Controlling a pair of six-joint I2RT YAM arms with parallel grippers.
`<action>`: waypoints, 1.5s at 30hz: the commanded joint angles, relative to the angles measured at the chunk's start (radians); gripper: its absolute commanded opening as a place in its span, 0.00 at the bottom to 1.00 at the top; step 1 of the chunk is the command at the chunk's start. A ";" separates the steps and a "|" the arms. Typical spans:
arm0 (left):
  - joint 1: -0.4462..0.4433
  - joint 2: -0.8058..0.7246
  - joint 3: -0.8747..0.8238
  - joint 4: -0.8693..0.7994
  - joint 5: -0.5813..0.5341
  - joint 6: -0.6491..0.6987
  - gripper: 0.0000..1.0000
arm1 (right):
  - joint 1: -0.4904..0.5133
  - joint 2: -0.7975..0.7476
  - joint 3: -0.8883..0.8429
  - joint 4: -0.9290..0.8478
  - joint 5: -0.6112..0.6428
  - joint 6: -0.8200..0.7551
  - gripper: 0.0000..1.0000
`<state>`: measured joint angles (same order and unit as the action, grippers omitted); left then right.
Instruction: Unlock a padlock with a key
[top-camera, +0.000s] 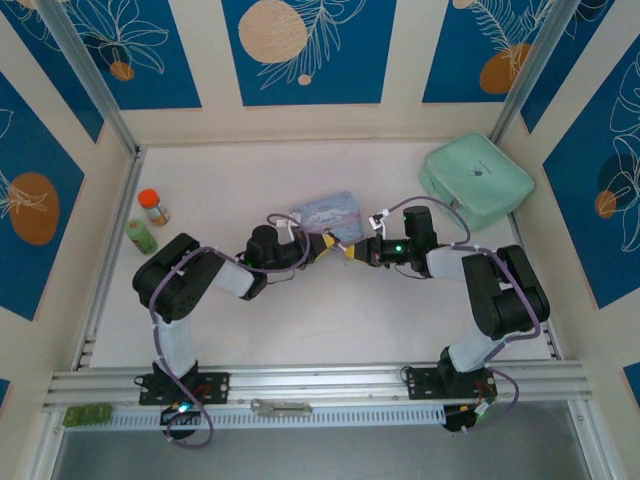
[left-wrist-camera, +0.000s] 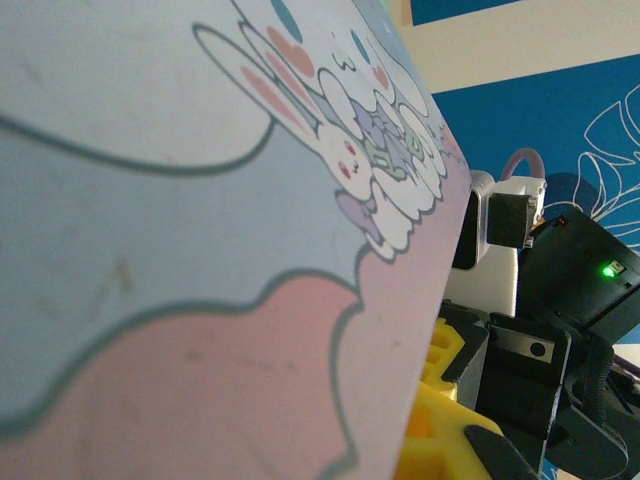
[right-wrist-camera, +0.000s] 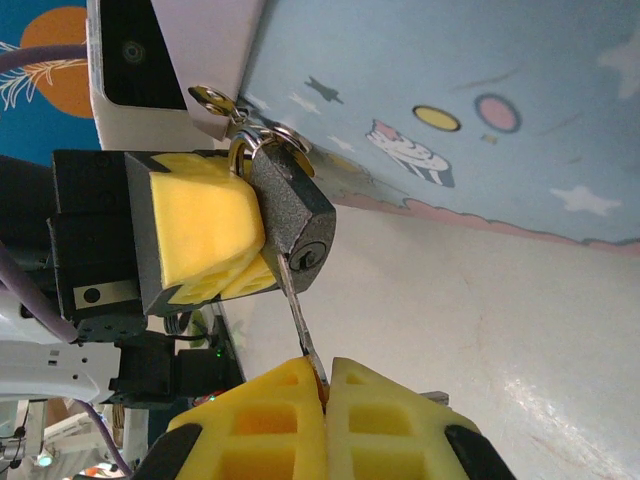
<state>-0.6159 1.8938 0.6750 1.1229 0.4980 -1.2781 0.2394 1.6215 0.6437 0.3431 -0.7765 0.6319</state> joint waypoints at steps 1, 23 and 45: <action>0.009 -0.025 -0.001 0.077 0.028 0.009 0.00 | 0.005 0.004 0.011 -0.035 0.000 -0.026 0.00; 0.008 -0.016 0.011 0.084 0.024 -0.001 0.00 | 0.005 -0.031 -0.010 -0.083 0.025 -0.057 0.00; 0.004 -0.022 0.006 0.091 0.040 0.003 0.00 | 0.036 0.009 0.027 -0.005 0.030 -0.012 0.00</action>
<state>-0.6151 1.8938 0.6750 1.1275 0.4976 -1.2785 0.2657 1.6192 0.6399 0.3176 -0.7452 0.6109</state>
